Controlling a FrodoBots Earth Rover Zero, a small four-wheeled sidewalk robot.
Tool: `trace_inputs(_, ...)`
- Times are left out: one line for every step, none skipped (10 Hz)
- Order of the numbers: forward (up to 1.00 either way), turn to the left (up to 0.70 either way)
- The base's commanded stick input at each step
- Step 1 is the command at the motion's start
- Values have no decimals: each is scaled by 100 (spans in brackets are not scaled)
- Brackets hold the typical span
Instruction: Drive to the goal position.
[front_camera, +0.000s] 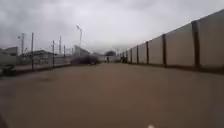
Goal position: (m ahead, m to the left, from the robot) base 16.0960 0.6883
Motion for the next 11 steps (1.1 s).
trace_inputs(70, 0)
trace_inputs(70, 0)
trace_inputs(70, 0)
trace_inputs(70, 0)
trace_inputs(70, 0)
trace_inputs(70, 0)
trace_inputs(70, 0)
trace_inputs(70, 0)
trace_inputs(70, 0)
trace_inputs(70, 0)
trace_inputs(70, 0)
